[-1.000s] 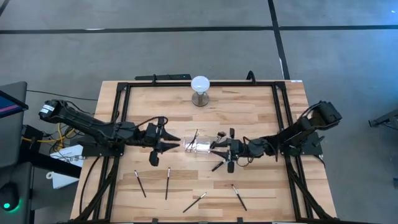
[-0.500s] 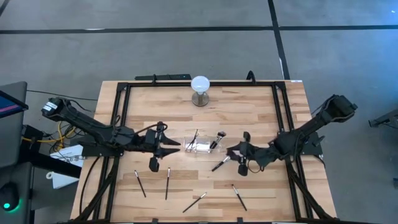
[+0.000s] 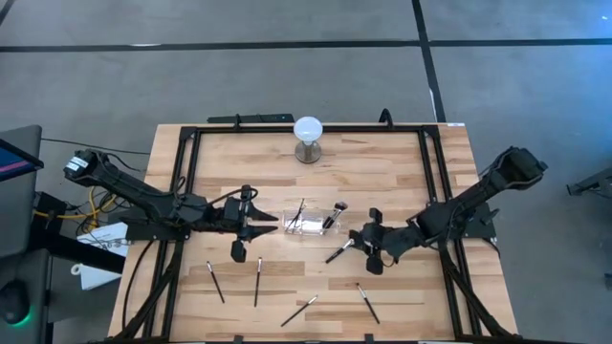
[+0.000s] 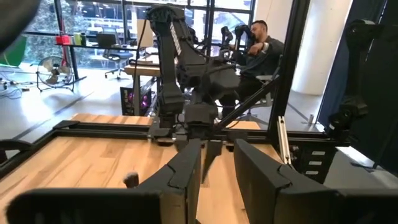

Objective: Put items in baskets/containers
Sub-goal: Put the black eyeshadow brush into the transparent organizer

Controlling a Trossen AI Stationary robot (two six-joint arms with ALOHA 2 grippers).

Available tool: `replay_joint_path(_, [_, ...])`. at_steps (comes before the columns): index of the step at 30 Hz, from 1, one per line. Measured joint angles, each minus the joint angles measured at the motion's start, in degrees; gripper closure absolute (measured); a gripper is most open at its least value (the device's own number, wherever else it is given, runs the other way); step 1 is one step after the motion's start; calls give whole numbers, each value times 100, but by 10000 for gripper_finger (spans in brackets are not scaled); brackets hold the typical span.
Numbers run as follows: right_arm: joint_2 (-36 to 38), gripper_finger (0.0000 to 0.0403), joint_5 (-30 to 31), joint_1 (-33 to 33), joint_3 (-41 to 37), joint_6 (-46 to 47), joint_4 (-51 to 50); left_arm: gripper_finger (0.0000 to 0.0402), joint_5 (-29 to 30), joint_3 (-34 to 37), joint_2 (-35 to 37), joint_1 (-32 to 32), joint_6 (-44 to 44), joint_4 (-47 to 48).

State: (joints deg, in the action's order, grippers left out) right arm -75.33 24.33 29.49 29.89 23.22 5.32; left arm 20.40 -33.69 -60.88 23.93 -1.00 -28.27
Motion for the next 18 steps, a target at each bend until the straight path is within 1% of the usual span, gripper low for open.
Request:
replay_joint_path(3, [-88, 301, -23, 249, 396, 414, -766, 309, -2, 0, 0, -39, 197, 0])
replay_joint_path(6, [-446, 301, -65, 452, 1062, 1019, -1884, 309, -4, 0, 0, -126, 226, 0])
replay_joint_path(13, [-2078, 301, -647, 838, 3024, 2219, -4214, 309, -4, 0, 8, -303, 241, -2])
replay_joint_path(18, [-3038, 301, -1261, 921, 4102, 3082, -5372, 309, -4, -2, 54, -420, 269, -9])
